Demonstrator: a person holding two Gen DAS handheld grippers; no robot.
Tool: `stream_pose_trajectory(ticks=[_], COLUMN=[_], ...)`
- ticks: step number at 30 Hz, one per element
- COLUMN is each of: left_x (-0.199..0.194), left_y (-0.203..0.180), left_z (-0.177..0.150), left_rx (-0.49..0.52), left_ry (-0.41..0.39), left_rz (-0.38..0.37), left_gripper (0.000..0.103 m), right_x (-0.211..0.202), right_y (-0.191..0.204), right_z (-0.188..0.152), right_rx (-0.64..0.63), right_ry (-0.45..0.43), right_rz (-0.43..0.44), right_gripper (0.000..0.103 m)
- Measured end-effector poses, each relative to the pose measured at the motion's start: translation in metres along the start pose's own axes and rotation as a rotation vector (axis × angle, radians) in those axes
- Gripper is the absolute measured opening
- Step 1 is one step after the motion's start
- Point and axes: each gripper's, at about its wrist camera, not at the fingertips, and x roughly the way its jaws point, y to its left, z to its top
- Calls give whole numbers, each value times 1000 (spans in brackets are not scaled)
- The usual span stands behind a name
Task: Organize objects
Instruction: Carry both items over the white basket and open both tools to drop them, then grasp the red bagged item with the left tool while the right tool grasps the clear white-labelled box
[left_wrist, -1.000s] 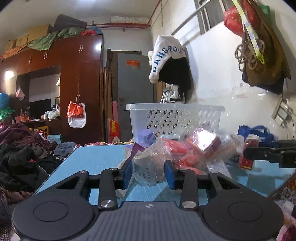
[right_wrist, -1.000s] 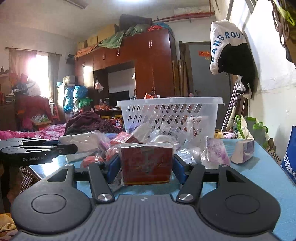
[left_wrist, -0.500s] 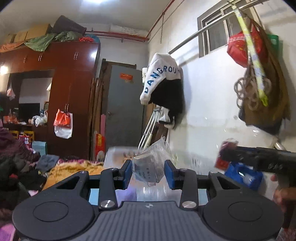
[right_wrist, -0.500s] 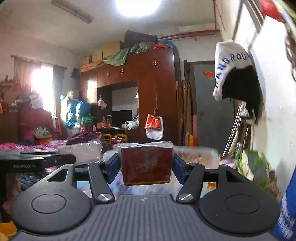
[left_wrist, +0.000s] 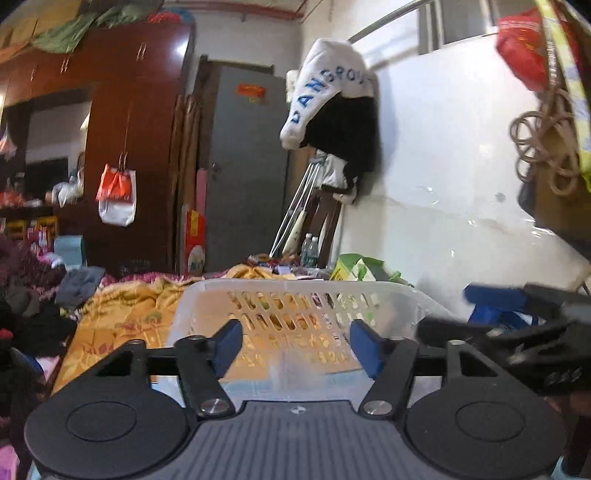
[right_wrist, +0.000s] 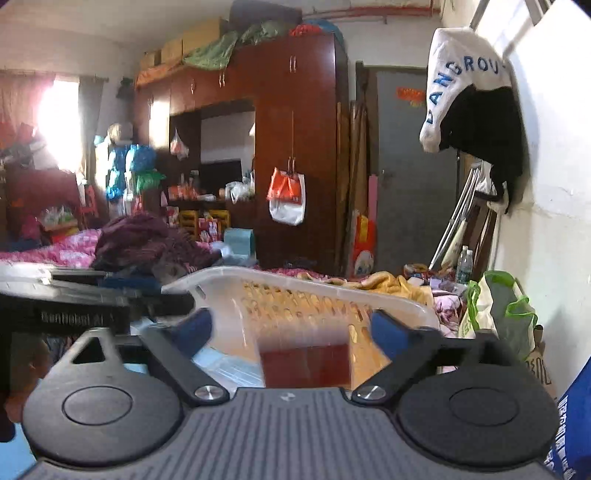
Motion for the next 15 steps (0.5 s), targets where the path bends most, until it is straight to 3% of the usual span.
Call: stream_pose_trajectory(ticks=[3, 6, 11, 15], left_x=[-40, -77, -106, -122], left_y=[-2, -3, -2, -11], left_z=[-22, -57, -118, -135], left_rx=[12, -25, -82, -3], left_ry=[-32, -51, -19, -43], left_rz=[3, -30, -59, -14], left_gripper=[76, 84, 84, 84], right_x=[-42, -84, -110, -114], right_y=[5, 7, 14, 18], right_z=[-16, -56, -119, -136], right_rx=[15, 65, 142, 142], right_ry=[-52, -89, 4, 11], right_rz=[39, 100, 77, 59], right_gripper=[103, 103, 103, 103])
